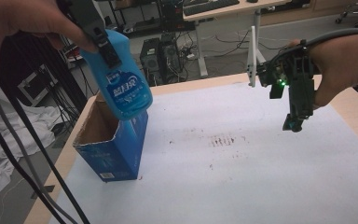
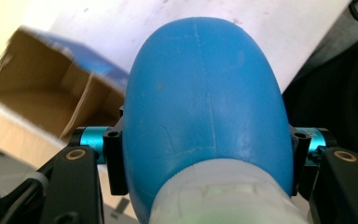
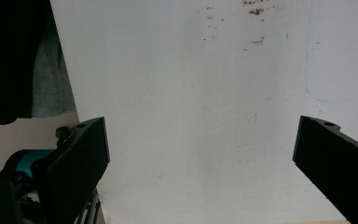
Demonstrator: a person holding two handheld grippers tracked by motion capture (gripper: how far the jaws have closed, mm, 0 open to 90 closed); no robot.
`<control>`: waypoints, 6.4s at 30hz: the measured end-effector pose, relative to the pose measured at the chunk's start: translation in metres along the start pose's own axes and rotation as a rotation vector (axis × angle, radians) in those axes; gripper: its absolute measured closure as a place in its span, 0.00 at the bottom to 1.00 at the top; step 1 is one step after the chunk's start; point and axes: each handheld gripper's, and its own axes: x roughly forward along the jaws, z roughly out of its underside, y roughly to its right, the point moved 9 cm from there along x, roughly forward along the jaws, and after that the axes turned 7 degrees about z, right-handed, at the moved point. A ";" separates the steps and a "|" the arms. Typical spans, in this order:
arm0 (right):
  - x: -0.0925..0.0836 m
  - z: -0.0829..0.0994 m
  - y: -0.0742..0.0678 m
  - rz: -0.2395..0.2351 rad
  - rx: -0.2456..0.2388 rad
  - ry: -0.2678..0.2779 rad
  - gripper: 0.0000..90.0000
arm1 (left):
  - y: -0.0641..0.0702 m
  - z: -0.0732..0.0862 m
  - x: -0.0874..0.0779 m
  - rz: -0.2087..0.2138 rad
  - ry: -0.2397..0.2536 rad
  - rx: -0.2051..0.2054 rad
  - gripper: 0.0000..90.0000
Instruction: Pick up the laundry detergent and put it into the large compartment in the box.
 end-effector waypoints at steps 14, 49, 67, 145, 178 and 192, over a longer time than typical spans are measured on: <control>0.003 -0.003 0.000 -0.005 -0.003 -0.009 0.03 | -0.050 0.042 -0.007 -0.035 -0.006 -0.204 0.42; 0.001 -0.007 0.002 0.008 -0.003 -0.004 0.03 | -0.093 0.067 0.114 0.031 -0.127 -0.082 0.42; 0.002 -0.012 0.001 0.005 -0.015 -0.010 0.03 | -0.096 0.074 0.156 0.047 -0.159 0.049 0.42; -0.004 -0.010 0.005 0.023 0.001 0.003 0.03 | -0.022 0.037 0.086 -0.025 -0.164 0.281 0.08; -0.012 -0.009 0.000 0.025 0.003 0.007 0.03 | 0.036 -0.025 0.152 0.056 -0.225 0.519 0.03; -0.009 -0.013 0.006 0.015 -0.004 0.000 0.03 | 0.025 -0.024 0.154 0.071 -0.217 0.505 0.03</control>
